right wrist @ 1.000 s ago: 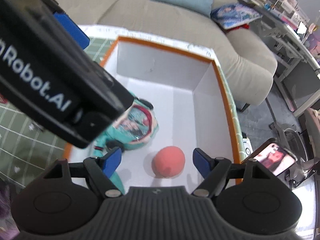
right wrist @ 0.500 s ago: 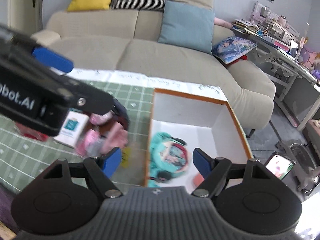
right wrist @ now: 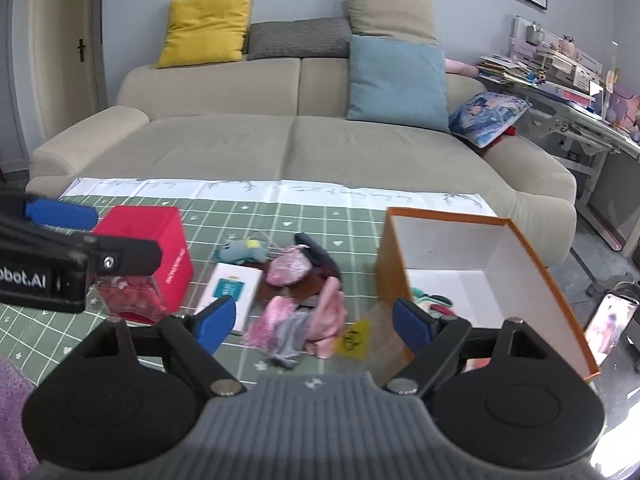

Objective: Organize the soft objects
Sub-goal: 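Move both tools back over the remaining soft items on the mat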

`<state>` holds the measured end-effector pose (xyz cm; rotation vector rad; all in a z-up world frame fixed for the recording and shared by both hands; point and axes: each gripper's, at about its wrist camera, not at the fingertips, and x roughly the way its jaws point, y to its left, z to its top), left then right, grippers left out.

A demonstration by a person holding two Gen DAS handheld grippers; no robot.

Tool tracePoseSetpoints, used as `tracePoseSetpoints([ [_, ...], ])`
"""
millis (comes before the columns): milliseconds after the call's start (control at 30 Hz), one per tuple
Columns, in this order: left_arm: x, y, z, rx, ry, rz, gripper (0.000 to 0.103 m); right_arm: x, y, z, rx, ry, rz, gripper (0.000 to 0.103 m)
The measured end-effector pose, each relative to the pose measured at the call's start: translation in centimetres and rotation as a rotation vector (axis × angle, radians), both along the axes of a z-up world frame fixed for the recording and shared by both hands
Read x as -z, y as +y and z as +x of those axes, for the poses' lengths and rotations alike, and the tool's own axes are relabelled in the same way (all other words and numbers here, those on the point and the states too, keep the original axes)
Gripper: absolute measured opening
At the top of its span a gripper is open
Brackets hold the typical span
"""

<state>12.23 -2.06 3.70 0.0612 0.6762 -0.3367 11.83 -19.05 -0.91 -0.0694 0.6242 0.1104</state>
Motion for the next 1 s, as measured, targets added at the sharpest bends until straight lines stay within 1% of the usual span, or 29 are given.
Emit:
tracePoseSetpoints([
  [100, 1.1, 2.2, -0.4, -0.056, 0.029, -0.019, 0.094, 0.3, 1.3, 0.0, -0.022, -0.006, 0.007, 0.084],
  [167, 1.9, 3.5, -0.6, -0.083, 0.049, -0.035, 0.087, 0.5, 2.1, -0.1, -0.029, -0.012, 0.009, 0.084],
  [233, 2.8, 4.6, -0.6, -0.11, 0.08, -0.044, 0.083, 0.8, 2.7, 0.1, -0.037, -0.011, 0.009, 0.084],
  [333, 4.1, 6.1, -0.7, -0.147, 0.112, -0.065, 0.082, 1.2, 3.4, 0.4, -0.049, 0.005, 0.014, 0.084],
  [500, 5.3, 7.6, -0.9, -0.19, 0.112, -0.064, 0.081, 2.1, 4.4, 1.0, -0.074, 0.039, 0.0, 0.084],
  [600, 5.7, 7.8, -0.6, -0.176, 0.118, -0.07, 0.079, 2.7, 4.8, 1.5, -0.095, 0.06, 0.003, 0.084],
  [667, 5.7, 7.7, -0.3, -0.162, 0.123, -0.061, 0.075, 3.1, 4.9, 1.9, -0.111, 0.073, -0.001, 0.083],
  [833, 5.7, 6.8, 1.0, -0.097, 0.139, -0.048, 0.072, 3.8, 5.0, 3.4, -0.135, 0.098, -0.016, 0.075],
  [933, 5.7, 6.1, 2.1, -0.062, 0.149, -0.043, 0.071, 4.4, 4.6, 4.4, -0.137, 0.112, -0.028, 0.069],
  [1000, 5.6, 5.3, 2.9, -0.04, 0.155, -0.044, 0.072, 4.9, 4.2, 5.1, -0.133, 0.123, -0.037, 0.068],
])
